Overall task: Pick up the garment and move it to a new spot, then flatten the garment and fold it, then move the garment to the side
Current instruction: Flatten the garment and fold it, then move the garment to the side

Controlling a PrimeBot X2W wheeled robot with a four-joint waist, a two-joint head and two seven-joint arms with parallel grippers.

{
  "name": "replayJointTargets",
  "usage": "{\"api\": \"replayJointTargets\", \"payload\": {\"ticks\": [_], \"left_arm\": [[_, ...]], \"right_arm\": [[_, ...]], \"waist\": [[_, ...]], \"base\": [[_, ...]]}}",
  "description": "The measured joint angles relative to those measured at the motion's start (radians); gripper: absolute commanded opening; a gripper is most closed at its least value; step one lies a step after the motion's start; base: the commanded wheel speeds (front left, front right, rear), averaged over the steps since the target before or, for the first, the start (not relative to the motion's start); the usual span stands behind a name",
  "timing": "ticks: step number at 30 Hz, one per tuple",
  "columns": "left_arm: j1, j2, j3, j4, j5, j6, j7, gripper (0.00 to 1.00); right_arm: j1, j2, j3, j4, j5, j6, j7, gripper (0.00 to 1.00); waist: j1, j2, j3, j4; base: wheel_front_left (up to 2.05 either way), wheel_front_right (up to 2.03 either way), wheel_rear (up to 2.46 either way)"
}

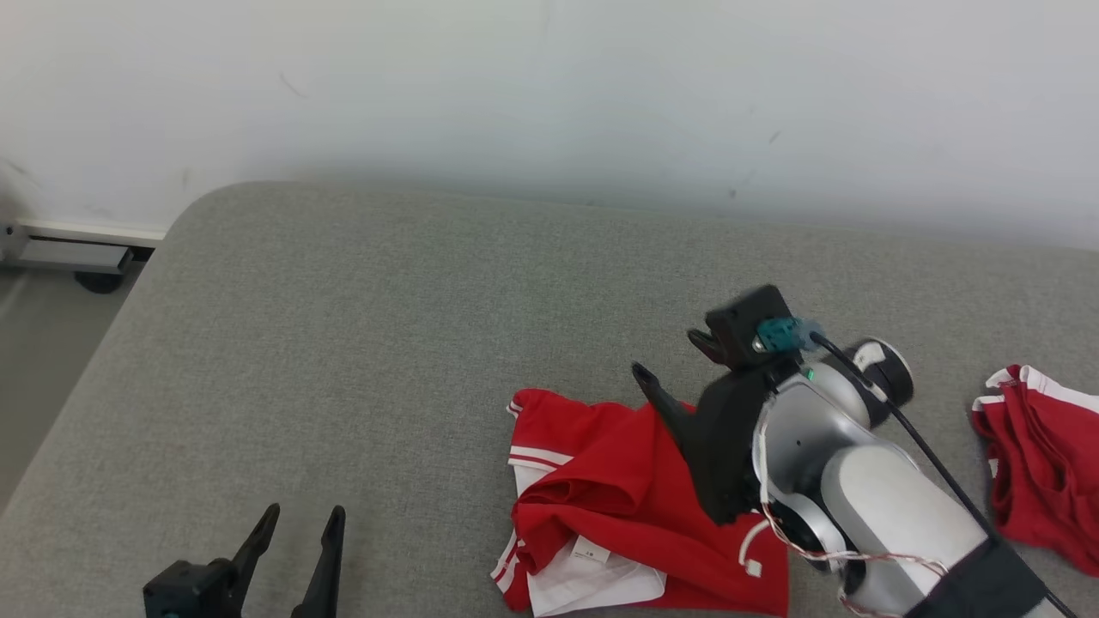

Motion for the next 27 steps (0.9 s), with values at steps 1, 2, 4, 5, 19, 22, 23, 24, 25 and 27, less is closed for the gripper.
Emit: {"api": "replayJointTargets", "payload": {"ticks": [1,2,4,5,19,22,23,24,25,27], "left_arm": [[0.009,0.003,0.001,-0.001,0.000,0.002,0.000,1.00],[0.017,0.005,0.002,-0.003,0.000,0.005,0.000,1.00],[0.027,0.007,0.002,-0.010,0.000,0.005,0.000,1.00],[0.027,0.007,0.001,-0.014,0.000,0.005,0.000,1.00],[0.023,0.005,-0.030,-0.058,0.001,0.003,0.013,1.00],[0.020,0.005,-0.031,-0.065,0.003,-0.002,0.018,1.00],[0.019,0.005,-0.031,-0.066,0.003,-0.002,0.021,1.00],[0.016,0.005,-0.031,-0.067,0.005,-0.002,0.022,1.00],[0.012,0.005,-0.031,-0.067,0.007,-0.002,0.022,1.00],[-0.012,0.003,-0.035,-0.071,0.008,-0.002,0.023,1.00]], "right_arm": [[0.025,-0.012,-0.011,-0.008,-0.012,-0.006,-0.008,1.00],[0.052,-0.023,-0.020,-0.014,-0.021,-0.009,-0.007,1.00],[0.109,-0.042,-0.039,-0.027,-0.029,-0.013,-0.007,1.00],[0.137,-0.051,-0.049,-0.033,-0.031,-0.013,-0.006,1.00],[0.347,-0.019,-0.323,-0.009,-0.090,-0.014,0.030,1.00],[0.346,0.000,-0.346,-0.007,-0.091,-0.014,0.040,1.00],[0.345,0.015,-0.348,-0.006,-0.091,-0.014,0.046,1.00],[0.344,0.029,-0.349,-0.004,-0.091,-0.014,0.049,1.00],[0.344,0.038,-0.348,-0.004,-0.091,-0.014,0.056,1.00],[0.343,0.057,-0.364,0.010,-0.091,-0.014,0.069,1.00]], "waist": [[0.0000,0.0000,-0.002,-0.006],[-0.0001,0.0000,-0.005,-0.012],[0.0000,0.0000,-0.008,-0.025],[-0.0001,0.0000,-0.010,-0.031],[-0.0002,0.0000,0.031,-0.075],[-0.0001,0.0000,0.050,-0.072],[-0.0001,0.0000,0.056,-0.070],[-0.0001,0.0000,0.062,-0.069],[-0.0001,0.0000,0.068,-0.067],[-0.0001,0.0000,0.086,-0.061]], "base": [[0.00,0.00,0.00],[0.00,0.00,0.00],[0.00,0.00,0.00],[0.00,0.00,0.00],[0.00,0.00,0.00],[0.00,0.00,0.00],[0.00,0.00,0.00],[0.00,0.00,0.00],[0.00,0.00,0.00],[0.00,0.00,0.00]]}}
